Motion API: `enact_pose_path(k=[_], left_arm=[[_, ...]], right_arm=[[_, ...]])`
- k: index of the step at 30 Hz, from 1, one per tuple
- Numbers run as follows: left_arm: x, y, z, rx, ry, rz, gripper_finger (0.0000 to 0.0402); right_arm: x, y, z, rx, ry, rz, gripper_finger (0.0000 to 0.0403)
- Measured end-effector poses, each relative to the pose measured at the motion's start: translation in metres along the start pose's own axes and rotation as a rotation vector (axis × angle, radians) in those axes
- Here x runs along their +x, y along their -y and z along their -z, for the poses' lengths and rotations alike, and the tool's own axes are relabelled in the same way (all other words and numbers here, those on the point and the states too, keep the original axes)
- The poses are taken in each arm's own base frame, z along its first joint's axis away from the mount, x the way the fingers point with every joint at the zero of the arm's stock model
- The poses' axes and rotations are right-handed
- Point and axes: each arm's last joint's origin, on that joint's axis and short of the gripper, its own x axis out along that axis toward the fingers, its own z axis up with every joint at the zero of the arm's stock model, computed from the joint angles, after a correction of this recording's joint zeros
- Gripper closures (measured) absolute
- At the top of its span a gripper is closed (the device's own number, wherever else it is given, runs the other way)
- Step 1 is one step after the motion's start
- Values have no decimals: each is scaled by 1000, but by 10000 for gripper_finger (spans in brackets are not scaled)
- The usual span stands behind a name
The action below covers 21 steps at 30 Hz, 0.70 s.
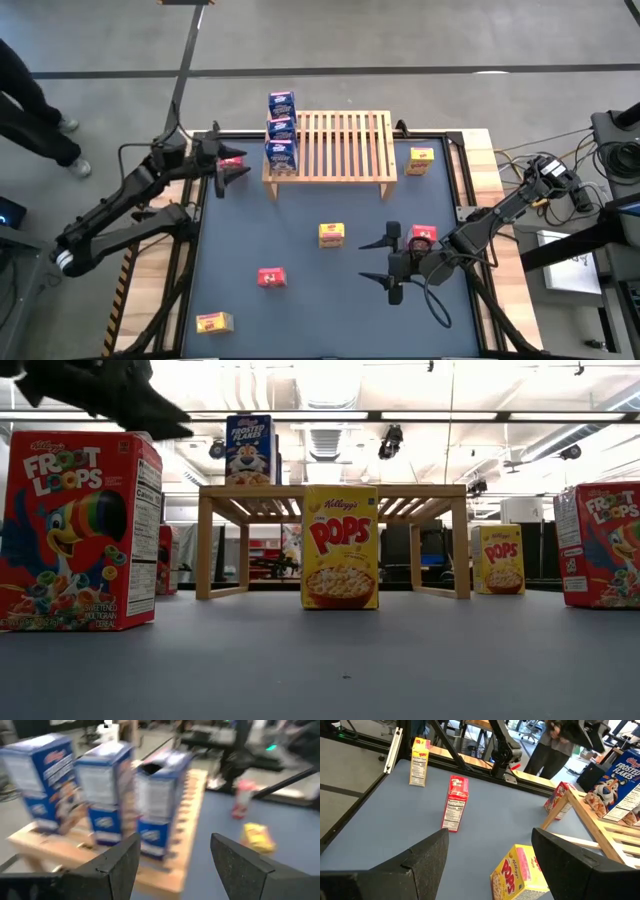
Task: Stack cereal on shelf
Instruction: Put the middle yellow cereal box on the shelf
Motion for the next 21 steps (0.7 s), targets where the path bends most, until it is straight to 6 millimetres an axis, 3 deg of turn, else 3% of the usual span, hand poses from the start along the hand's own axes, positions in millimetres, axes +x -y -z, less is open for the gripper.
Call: enact_pose_path(k=[13,21], left_arm=[[-34,38,15,-74,180,181,194],[-39,52,14,-49,449,368,194]], right_arm=[[2,4,-1,5,4,15,129],[8,13,0,19,-7,50,129]])
